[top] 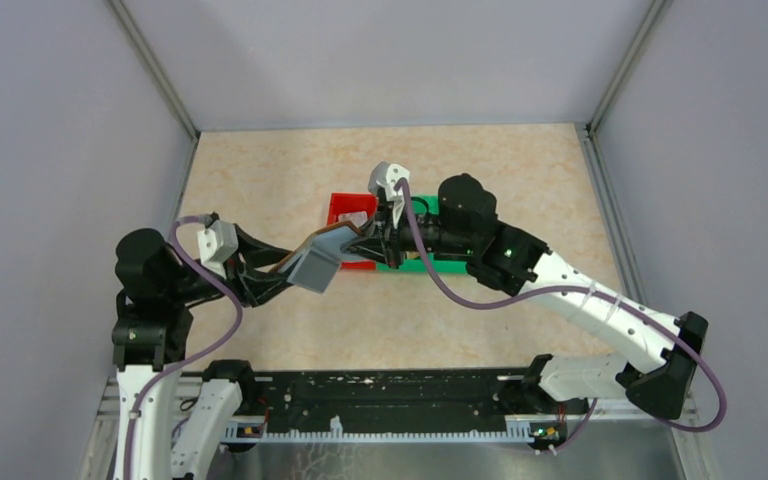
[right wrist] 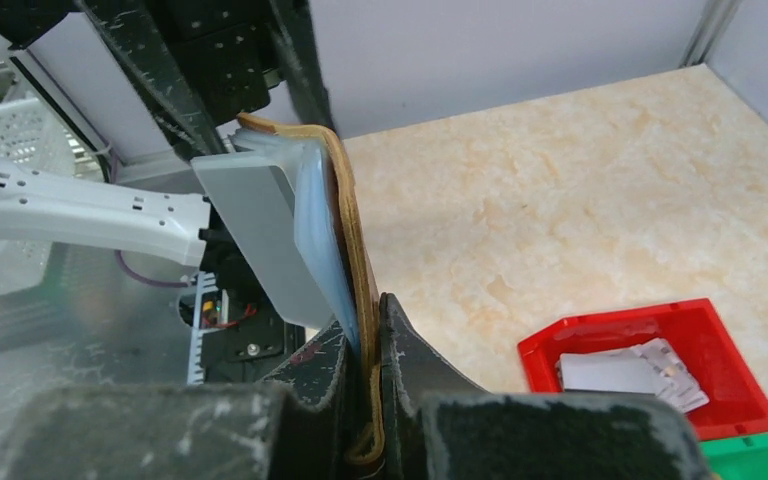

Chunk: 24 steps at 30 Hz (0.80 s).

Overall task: Take the credit cards out of the card holder
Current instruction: Remove the credit card from the card holder.

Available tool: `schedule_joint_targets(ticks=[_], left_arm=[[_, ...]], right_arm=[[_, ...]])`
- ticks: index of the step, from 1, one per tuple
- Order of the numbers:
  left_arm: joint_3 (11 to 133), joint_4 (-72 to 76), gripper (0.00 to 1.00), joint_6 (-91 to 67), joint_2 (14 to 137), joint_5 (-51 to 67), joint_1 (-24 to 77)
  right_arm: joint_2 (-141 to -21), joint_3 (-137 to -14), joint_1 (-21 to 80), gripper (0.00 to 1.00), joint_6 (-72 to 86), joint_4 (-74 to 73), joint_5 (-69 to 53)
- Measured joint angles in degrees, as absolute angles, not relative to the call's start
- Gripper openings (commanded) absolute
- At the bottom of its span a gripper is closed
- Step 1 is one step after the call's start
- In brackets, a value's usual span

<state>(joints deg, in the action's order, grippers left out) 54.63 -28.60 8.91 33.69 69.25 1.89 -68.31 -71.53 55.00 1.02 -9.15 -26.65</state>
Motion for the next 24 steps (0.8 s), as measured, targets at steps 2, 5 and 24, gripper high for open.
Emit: schedule_joint_targets(ticks=[2,5,24], left_arm=[[54.7,-28.5,0.65,9.0,33.6,67.8,1.9],[54.7,-28.4,0.67,9.4,33.4,67.1,1.9],[56.0,-32.2,0.64,16.3,32.7,76.0,1.9]], right_arm=[[-68.2,-70.5,55.0,0.00,2.6,-7.8,-26.5],[-67.6,-67.7,55.0,0.00,6.1,-4.0,-25.9],[-64.5,-57.4,55.0,0.00,21.1,18.3,-26.2]])
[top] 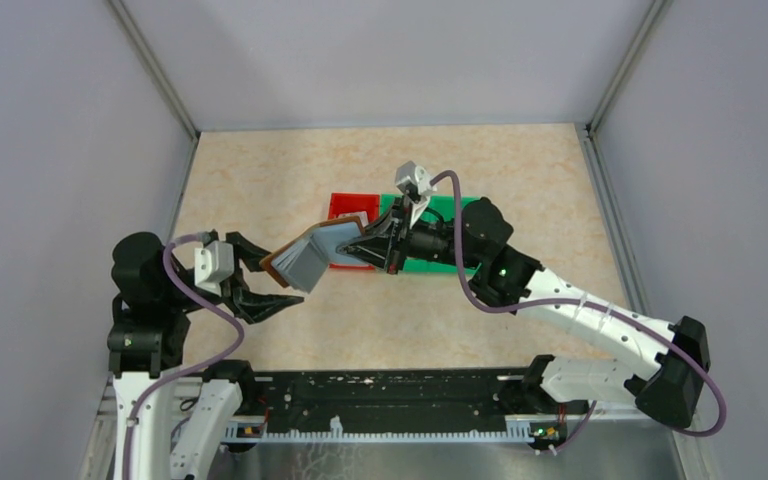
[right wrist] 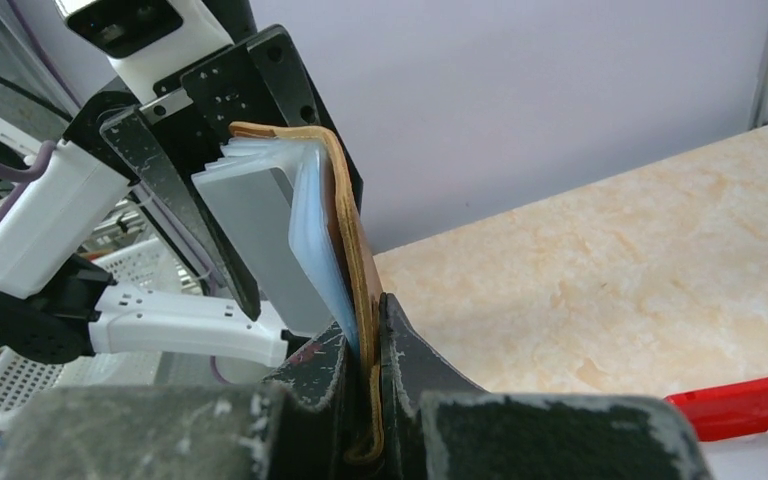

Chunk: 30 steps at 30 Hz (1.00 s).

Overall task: Take the credit cards out of the card holder
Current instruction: Remove the credit card from the card holder.

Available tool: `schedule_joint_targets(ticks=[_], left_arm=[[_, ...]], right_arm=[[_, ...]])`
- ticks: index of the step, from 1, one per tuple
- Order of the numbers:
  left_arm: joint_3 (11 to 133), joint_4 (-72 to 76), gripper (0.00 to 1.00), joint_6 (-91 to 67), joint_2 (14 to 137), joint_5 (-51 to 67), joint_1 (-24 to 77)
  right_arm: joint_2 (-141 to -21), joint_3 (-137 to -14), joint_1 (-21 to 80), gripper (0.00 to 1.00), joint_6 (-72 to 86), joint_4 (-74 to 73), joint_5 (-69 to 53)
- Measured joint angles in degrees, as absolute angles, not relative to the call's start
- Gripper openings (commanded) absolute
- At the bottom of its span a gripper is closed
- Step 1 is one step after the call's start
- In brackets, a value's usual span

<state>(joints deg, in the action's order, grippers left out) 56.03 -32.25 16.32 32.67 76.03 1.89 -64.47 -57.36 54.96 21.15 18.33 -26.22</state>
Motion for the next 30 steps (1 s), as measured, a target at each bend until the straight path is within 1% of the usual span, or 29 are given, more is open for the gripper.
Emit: schedule_joint_targets(ticks=[7,10,15,21,26,30], left_arm=[[56.6,-32.4,0.53,16.8,32.7,76.5,1.9],[57.1,-31.9,0.52,16.2,32.7,75.9,1.9],[57.7,-30.0,0.61,14.3,32.7,75.2,1.9],[57.7,-29.6,0.64,13.5,32.7,76.0,1.9],[57.7,-27.9,0.66,10.6,32.6,74.5,1.9],[57.7,-25.8,0.73,7.9,32.6,72.2,1.9]], right_arm=[[-64.5,-56.5,54.8,0.00,23.7,21.3,-27.4],[-64.5,-56.5,54.7,0.00,24.4,22.3,-28.0],[-64.5,-56.5,54.6,0.00,25.1,23.2,-28.5],[-64.5,-56.5,54.2,0.00,25.3,23.2,-29.1],[-64.5,-56.5,54.2,0.00,25.8,23.4,-29.9],[-64.5,-56.5,54.2,0.00,26.2,24.1,-30.1]])
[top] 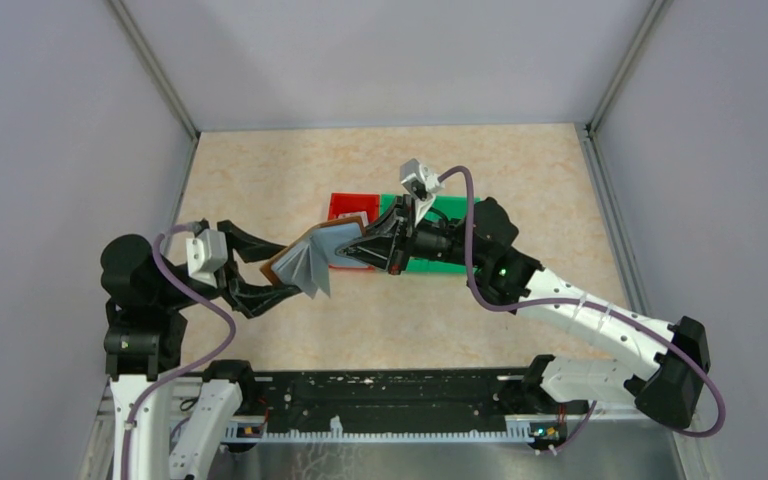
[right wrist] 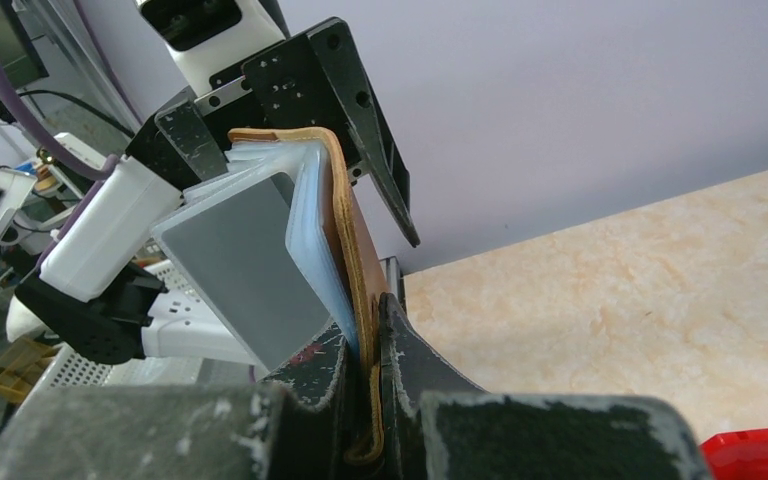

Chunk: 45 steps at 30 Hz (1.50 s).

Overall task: Take the credit cards out of the card holder
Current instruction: Remove the credit card from the card holder.

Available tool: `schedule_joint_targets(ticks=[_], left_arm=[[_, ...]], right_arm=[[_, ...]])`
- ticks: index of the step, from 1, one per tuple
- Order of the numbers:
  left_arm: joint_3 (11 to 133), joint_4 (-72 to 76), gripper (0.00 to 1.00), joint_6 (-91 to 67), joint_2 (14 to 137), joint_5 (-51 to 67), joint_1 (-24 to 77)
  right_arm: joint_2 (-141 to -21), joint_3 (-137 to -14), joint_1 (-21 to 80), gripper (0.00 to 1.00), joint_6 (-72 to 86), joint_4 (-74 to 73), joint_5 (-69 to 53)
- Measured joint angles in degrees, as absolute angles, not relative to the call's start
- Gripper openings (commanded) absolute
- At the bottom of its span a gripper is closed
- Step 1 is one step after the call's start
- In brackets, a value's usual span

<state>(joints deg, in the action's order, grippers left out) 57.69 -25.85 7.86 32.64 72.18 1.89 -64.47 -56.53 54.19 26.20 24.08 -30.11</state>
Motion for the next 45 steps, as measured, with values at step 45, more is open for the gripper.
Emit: schedule_joint_targets(ticks=[45], left_arm=[[50.3,-9.4,0.99,-22.7,29.3,70.0,1.9]], right_arm=[[-65.4,-56.2,53.5,0.00,29.2,26.7,-31.3]])
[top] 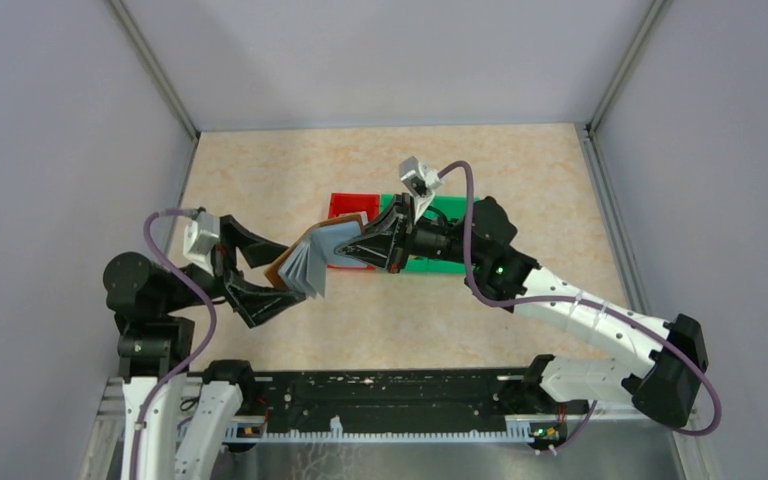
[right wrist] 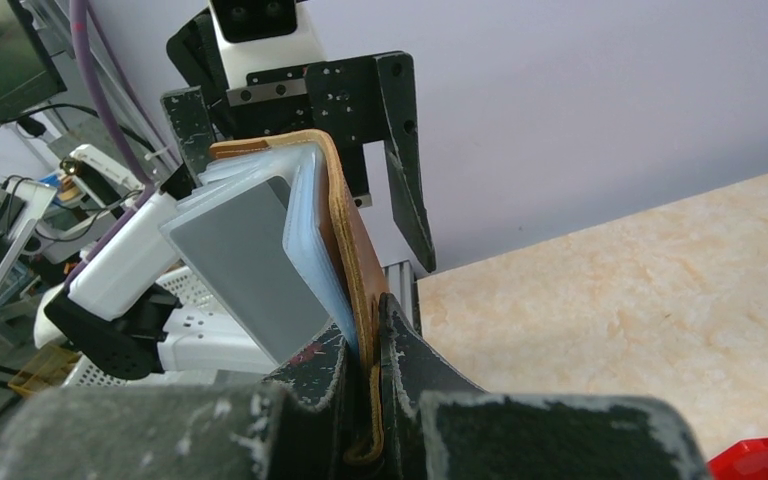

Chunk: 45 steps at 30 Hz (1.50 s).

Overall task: Take the credit cards out of the card holder
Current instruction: Remove the credit card from the card holder.

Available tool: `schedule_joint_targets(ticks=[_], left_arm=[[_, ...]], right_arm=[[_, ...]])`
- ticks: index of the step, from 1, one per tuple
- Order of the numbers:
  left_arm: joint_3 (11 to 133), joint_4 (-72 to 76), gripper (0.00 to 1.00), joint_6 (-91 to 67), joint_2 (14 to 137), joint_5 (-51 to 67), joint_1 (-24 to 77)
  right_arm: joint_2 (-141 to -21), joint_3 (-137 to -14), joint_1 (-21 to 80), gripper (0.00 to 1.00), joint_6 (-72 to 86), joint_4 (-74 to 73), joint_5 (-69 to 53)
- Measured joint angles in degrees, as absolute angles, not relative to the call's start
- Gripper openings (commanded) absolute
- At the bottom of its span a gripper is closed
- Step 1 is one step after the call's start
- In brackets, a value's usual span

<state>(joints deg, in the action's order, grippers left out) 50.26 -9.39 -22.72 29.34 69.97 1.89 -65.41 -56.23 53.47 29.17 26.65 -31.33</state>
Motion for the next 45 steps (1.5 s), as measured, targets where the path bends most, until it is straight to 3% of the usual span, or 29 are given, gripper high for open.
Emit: schedule_joint_targets(ticks=[16,29,45], left_arm=[[50.8,-18.6,0.99,-6.7,28.1,72.5,2.2],[47.5,-7.6,0.97,-17.3,28.2,69.8,2.2],[49.1,-11.9,0.97,-9.8,28.1,71.2,2.2]], right_arm=[[-65.9,-56.2,53.5,0.00,29.2,24.5,-30.7],[-67.2,-56.2,53.5,0.00,30.2,24.7,-30.8],[-67.2,-56.2,53.5,0.00,31.9,27.3,-32.1]])
